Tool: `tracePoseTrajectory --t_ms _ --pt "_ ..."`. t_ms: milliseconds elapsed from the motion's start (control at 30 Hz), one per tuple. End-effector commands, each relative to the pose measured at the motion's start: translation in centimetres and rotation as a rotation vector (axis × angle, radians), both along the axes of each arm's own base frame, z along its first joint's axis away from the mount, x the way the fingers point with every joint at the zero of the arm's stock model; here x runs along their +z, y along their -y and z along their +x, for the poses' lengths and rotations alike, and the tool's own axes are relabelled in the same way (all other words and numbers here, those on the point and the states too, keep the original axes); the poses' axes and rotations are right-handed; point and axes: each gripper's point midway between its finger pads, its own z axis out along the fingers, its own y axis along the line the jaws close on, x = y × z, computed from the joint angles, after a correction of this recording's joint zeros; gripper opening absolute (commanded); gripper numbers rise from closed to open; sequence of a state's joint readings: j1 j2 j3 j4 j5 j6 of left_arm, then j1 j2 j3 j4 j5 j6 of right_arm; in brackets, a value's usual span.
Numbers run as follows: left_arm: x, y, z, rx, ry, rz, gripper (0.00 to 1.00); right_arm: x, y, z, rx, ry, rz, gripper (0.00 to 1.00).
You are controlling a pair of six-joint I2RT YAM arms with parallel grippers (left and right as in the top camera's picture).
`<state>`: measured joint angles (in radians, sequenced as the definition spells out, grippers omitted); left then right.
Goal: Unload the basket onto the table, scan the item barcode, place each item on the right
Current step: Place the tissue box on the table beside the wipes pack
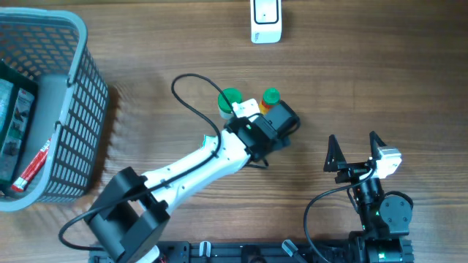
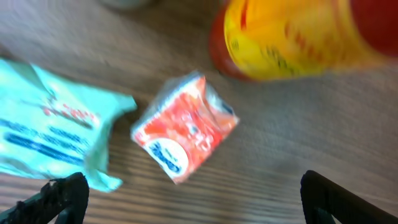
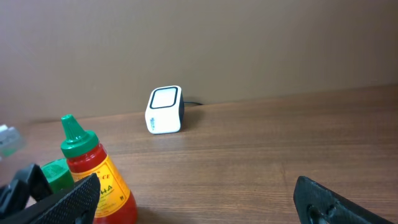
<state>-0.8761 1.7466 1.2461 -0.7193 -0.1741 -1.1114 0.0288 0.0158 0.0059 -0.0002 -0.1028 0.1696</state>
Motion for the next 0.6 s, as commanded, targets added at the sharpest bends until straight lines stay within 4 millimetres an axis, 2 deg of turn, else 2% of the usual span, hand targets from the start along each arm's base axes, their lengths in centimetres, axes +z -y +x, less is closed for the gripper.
tracePoseTrajectory --t_ms 0,33,100,133,300,333,367,433,500,567 --pt "8.2 -2.3 4.0 -0.032 0.188 -0.024 0.98 0.1 0.1 0.0 -0.008 0.007 -0.012 1.0" --pt "10.5 -3.5 4.8 -0.017 0.23 -0.025 0.98 0.1 0.1 0.0 -0.008 0.007 -0.012 1.0" --pt "13.2 -5.3 5.6 0.007 0.281 -0.025 0.99 0.1 0.1 0.0 -0.008 0.007 -0.012 1.0" --pt "15.6 -6.9 6.1 0.023 0.326 -0.026 0.99 0.1 0.1 0.0 -0.008 0.007 -0.012 0.99" --pt "24.8 -14.9 6.8 0.178 0.531 -0.05 1.0 0.1 0.1 0.0 -0.008 0.007 -0.012 1.0" --pt "26.5 -16.9 6.8 0.236 0.582 -0.051 1.0 0.1 0.1 0.0 -0.008 0.007 -0.012 1.0" --pt "28.6 -19.8 6.7 0.322 0.651 -0.044 1.0 0.1 0.1 0.0 -0.008 0.007 -0.012 1.0" --pt "31.4 -24.8 6.2 0.475 0.752 -0.016 1.0 0.1 0.1 0.0 -0.008 0.007 -0.012 1.0" --pt "33.2 -29.7 5.4 0.623 0.82 0.024 1.0 0.1 0.1 0.0 -0.008 0.007 -0.012 1.0" --pt "34.0 -34.6 4.5 0.773 0.853 0.067 1.0 0.1 0.1 0.0 -0.008 0.007 -0.012 1.0"
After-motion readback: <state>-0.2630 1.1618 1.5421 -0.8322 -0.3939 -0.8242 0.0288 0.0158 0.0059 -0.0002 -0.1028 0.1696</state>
